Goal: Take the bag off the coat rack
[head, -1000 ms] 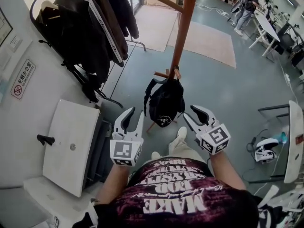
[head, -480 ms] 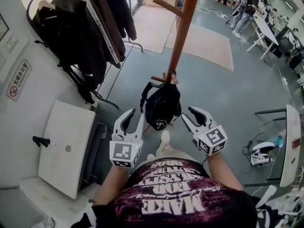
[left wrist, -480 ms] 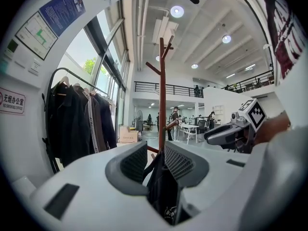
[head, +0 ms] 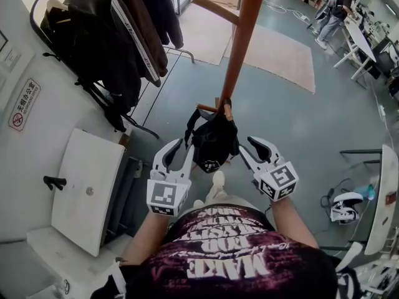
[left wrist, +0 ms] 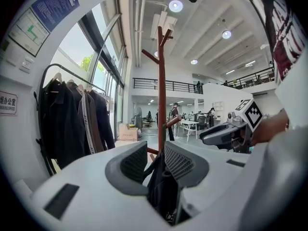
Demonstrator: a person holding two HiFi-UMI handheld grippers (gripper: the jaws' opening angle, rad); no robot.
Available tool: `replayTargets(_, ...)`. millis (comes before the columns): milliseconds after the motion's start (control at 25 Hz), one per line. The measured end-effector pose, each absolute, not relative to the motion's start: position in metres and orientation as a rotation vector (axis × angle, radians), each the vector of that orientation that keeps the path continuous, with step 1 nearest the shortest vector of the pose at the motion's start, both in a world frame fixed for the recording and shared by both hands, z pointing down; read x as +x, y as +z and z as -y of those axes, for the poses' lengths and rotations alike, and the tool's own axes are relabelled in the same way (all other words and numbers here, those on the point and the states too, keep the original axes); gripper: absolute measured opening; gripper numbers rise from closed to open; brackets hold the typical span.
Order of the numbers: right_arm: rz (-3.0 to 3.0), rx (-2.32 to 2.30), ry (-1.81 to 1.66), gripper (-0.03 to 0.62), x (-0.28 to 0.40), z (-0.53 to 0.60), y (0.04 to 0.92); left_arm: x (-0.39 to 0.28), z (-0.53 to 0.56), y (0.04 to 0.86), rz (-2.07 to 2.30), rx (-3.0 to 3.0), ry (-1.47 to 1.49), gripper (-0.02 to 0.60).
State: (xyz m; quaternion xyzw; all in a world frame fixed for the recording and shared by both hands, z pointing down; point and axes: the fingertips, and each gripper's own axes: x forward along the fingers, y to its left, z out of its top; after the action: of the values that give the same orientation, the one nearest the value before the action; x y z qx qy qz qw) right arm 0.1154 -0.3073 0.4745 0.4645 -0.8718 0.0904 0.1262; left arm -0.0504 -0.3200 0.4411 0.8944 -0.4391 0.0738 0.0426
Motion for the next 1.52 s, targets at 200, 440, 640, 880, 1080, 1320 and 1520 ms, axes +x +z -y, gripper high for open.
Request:
replayTargets(200, 2.567, 1.305, 0.291, 0.149, 0.122, 0.330, 0.482, -0.033, 0.336, 0.449, 1.335, 2.707, 0.243, 0.103)
replayTargets(440, 2.587, 1.233, 0.327, 0.149, 0.120, 0.356, 0.496, -0.012, 0.358, 0.462, 1.305, 2.696, 0.264, 0.103)
replayTargets(640, 2.593, 1.178, 0.340, 0.146, 0.114, 0.374, 0.508, 0.008, 0.375, 0.480, 1.266, 2.707, 0.307, 0.103)
replayTargets(880, 2.589, 1.133, 0.363, 0.140, 0.110, 0.393, 0.523, 0.032, 0.393, 0.495, 1.212, 2.725, 0.351, 0.103)
replayTargets(1080, 2.588, 1.099, 0.375, 0.138, 0.104, 0.399, 0.533, 0.049, 0.405, 0.510, 1.183, 2.734, 0.395, 0.103)
replayTargets(1320, 2.586, 1.098, 0.378, 0.129, 0.098, 0.406, 0.539, 0.058, 0.413, 0.520, 1.177, 2.725, 0.426, 0.102)
replayTargets(1520, 2.551, 1.132, 0.315, 0.082, 0.095, 0.410, 0.541, 0.060, 0.418, 0.522, 1.220, 2.725, 0.422, 0.054)
